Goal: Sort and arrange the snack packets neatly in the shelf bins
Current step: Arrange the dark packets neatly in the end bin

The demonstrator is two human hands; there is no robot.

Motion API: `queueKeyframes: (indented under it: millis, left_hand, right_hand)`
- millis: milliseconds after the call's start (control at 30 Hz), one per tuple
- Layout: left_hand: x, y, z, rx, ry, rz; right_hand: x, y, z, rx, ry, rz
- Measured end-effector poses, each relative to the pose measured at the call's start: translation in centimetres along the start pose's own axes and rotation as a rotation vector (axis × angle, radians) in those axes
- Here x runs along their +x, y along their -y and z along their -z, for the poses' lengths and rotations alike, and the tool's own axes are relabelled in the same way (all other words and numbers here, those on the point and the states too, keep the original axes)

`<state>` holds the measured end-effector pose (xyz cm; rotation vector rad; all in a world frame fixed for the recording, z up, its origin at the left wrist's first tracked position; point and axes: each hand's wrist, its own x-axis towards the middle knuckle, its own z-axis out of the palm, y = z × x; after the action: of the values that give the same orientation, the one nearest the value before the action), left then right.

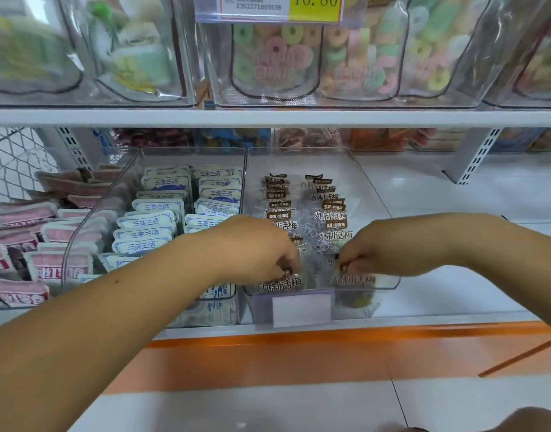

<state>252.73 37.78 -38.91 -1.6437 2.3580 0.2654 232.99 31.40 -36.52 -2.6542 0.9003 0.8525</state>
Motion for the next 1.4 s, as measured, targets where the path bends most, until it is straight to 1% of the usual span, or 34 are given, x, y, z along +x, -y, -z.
queueKeyframes:
  millis: [167, 233, 367, 433, 500, 567, 667, 733, 767, 800, 900, 933, 967, 1067, 1133, 1200, 1267, 1367, 1400]
  left_hand:
    - [1.5, -0.4, -0.4, 0.183, -0.153, 0.084]
    - [1.8, -0.4, -1.0, 0.204, -0.204, 0.087]
    - [1.0, 0.6, -2.0, 0.168, -0.241, 0.029]
    - [0.6, 0.9, -2.0, 0.110, -0.241, 0.054]
    - [0.7, 1.0, -1.9, 0.106, -0.224, 0.064]
    - [1.0, 1.0, -2.1, 0.161, -0.202, 0.062]
    - [1.1, 1.2, -2.1, 0.196, -0.189, 0.078]
    - [0.9, 1.2, -2.4, 0.226, -0.196, 0.055]
    - [0.8, 1.1, -2.6, 0.231, -0.209, 0.045]
    - [0.6, 1.0, -2.9, 0.230, -0.225, 0.044]
    - [0.0, 0.7, -3.3, 0.227, -0.284, 0.053]
    - [-0.2, 0.7, -3.3, 0.221, -0.290, 0.059]
    - [-0.4, 0.7, -3.2, 0.214, -0.289, 0.063]
    - [-0.6, 0.7, -2.8, 0.173, -0.288, 0.072]
    - [-0.8, 0.7, -2.8, 0.134, -0.296, 0.083]
    - [-0.8, 0.6, -2.7, 0.115, -0.282, 0.093]
    - [-0.6, 0.5, -2.5, 0.122, -0.255, 0.100]
    - [0.6, 0.5, -1.8, 0.149, -0.196, 0.127]
    - [1.1, 0.6, -1.5, 0.162, -0.169, 0.137]
  right_hand:
    - [2.0, 0.3, -1.6, -0.353, -0.153, -0.162]
    - [2.5, 0.4, -2.1, -0.389, -0.197, -0.174]
    - [1.9, -0.7, -1.8, -0.243, -0.283, -0.163]
    - [1.7, -0.8, -1.6, -0.193, -0.358, -0.116]
    - [1.9, -0.7, -1.5, -0.164, -0.430, -0.096]
    - [2.5, -0.5, -1.9, -0.181, -0.434, -0.111]
    - [2.8, -0.2, -2.2, -0.297, -0.391, -0.127]
    - [2.4, -0.2, -1.7, -0.253, -0.367, -0.133]
    - [2.3, -0.2, -1.4, -0.194, -0.394, -0.115]
    - [2.3, 0.0, -1.1, -0.127, -0.454, -0.089]
    - [5.1, 0.6, -0.6, 0.010, -0.750, 0.010]
    - [6.4, 0.9, -0.5, 0.036, -0.787, 0.017]
    - [7.7, 1.1, -0.5, 0.045, -0.786, 0.019]
    - [10.1, 1.4, -0.8, 0.072, -0.703, 0.020]
    - [9.7, 0.7, -0.2, 0.155, -0.670, 0.042]
    - [7.9, -0.8, 1.0, 0.186, -0.673, 0.037]
    - [6.1, -3.0, 2.1, 0.126, -0.691, -0.017]
    - [5.4, -4.4, 2.4, 0.057, -0.553, -0.109]
    - [5.8, -4.4, 2.1, 0.050, -0.539, -0.117]
